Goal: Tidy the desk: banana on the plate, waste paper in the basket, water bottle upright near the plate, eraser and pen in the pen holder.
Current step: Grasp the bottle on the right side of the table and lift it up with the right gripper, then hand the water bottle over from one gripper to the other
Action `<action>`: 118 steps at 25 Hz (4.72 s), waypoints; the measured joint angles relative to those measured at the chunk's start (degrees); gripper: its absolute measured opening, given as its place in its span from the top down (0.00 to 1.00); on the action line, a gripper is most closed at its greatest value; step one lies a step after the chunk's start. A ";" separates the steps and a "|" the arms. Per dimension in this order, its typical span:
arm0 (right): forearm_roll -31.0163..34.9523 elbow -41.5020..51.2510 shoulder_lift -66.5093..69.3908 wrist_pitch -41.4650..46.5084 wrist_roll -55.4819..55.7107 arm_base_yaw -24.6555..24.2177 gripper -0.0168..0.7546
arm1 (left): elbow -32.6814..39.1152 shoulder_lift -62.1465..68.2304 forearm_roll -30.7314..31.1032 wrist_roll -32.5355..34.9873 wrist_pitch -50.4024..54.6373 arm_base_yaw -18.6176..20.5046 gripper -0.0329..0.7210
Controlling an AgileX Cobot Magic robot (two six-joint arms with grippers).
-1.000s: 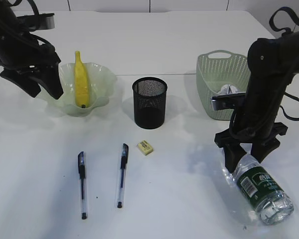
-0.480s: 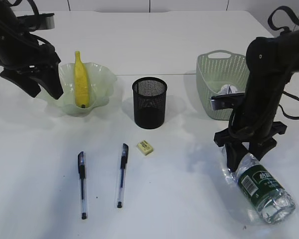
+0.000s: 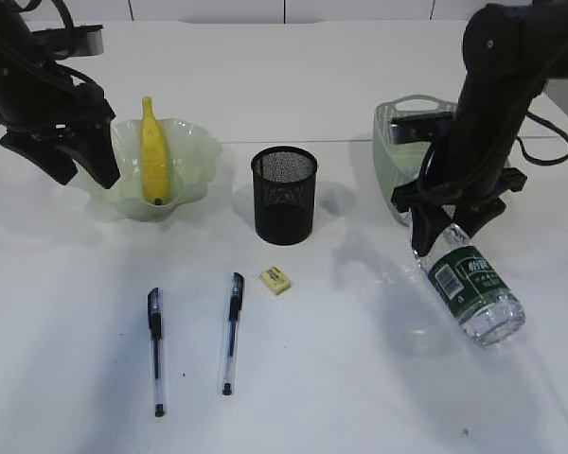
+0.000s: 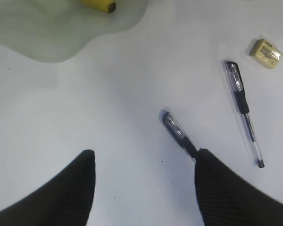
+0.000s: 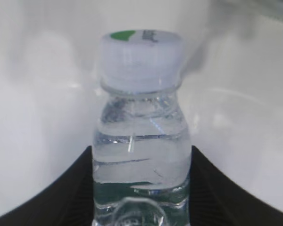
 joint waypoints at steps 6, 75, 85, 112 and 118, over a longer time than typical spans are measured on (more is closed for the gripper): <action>1.84 -3.79 0.13 0.41 0.00 0.00 0.48 | 0.00 0.00 0.00 0.00 0.00 0.00 0.34; 36.23 -23.00 0.74 0.55 -33.02 0.00 0.49 | 0.00 0.00 -0.11 0.00 -5.70 0.00 0.34; 47.47 -23.00 0.74 1.39 -45.66 0.00 0.49 | 0.00 0.00 -0.11 0.00 -6.49 0.00 0.34; 75.53 -23.13 0.53 1.68 -65.31 -3.75 0.49 | 0.00 0.00 1.72 2.43 -13.06 0.00 0.42; 76.32 -23.13 0.53 1.68 -65.98 -3.75 0.49 | 0.00 0.00 -0.16 4.42 -17.58 0.00 0.53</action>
